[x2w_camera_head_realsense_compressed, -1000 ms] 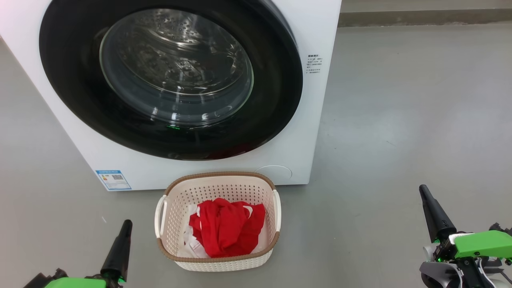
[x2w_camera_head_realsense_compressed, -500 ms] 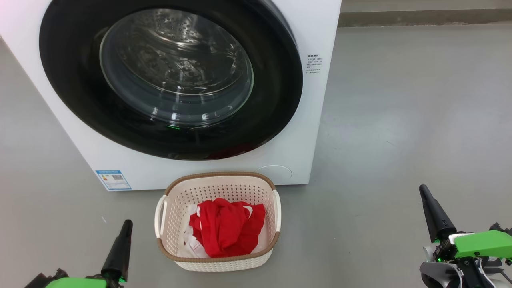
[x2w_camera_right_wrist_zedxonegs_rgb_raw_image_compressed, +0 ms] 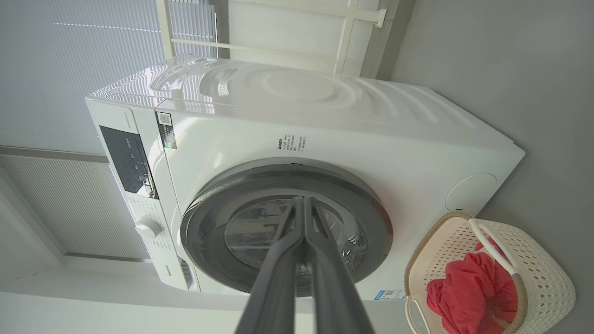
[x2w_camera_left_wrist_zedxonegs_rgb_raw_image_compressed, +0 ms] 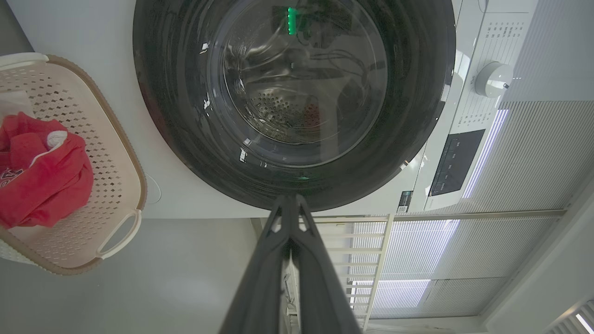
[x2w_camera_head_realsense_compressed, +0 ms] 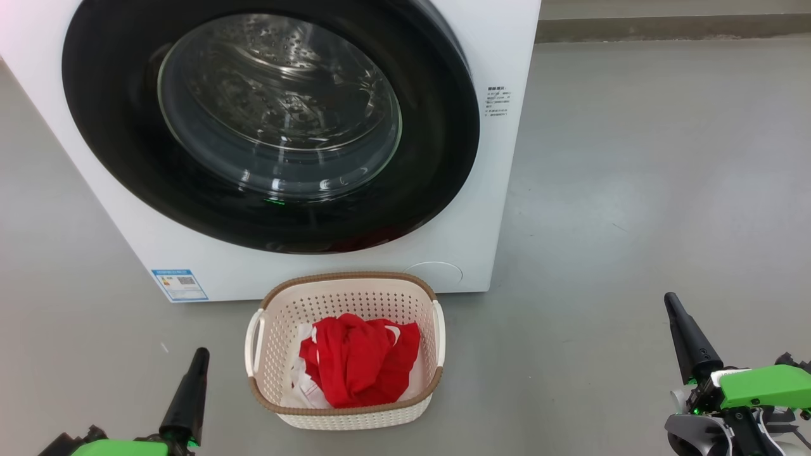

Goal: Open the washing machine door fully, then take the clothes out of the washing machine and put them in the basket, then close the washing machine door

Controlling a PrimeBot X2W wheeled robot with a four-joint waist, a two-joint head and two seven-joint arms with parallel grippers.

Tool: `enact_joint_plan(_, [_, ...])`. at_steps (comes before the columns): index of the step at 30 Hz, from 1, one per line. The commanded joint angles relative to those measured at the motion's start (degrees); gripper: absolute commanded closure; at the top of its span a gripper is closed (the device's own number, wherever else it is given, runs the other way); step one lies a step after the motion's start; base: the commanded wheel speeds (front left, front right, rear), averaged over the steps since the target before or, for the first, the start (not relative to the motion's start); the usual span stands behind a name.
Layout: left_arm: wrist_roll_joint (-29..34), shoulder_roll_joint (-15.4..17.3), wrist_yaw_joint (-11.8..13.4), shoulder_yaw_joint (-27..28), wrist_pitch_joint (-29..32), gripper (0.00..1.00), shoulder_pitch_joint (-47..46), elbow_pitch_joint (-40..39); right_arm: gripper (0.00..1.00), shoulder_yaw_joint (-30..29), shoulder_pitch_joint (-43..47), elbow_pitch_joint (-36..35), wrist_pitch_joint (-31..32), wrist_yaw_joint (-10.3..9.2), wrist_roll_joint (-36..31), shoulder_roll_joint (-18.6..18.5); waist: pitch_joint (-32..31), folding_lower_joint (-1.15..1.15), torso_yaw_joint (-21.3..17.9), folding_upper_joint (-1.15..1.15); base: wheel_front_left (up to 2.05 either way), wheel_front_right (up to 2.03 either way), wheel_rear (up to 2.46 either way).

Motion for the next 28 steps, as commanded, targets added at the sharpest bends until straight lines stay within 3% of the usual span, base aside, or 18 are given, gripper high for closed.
enact_joint_plan(1, [0.6, 0.6, -0.5, 2.0, 0.5, 1.00, -2.5, -1.2, 1.00, 0.7, -2.5, -1.4, 0.3, 0.03, -0.4, -0.6, 0.0, 0.00, 0.0, 0.00, 0.00, 0.00, 0.00])
enact_joint_plan(28, [0.7, 0.5, -0.5, 2.2, 0.7, 1.00, -2.5, -1.2, 1.00, 0.5, -2.5, -1.4, 0.5, 0.03, -0.6, -0.4, 0.0, 0.00, 0.0, 0.00, 0.00, 0.00, 0.00])
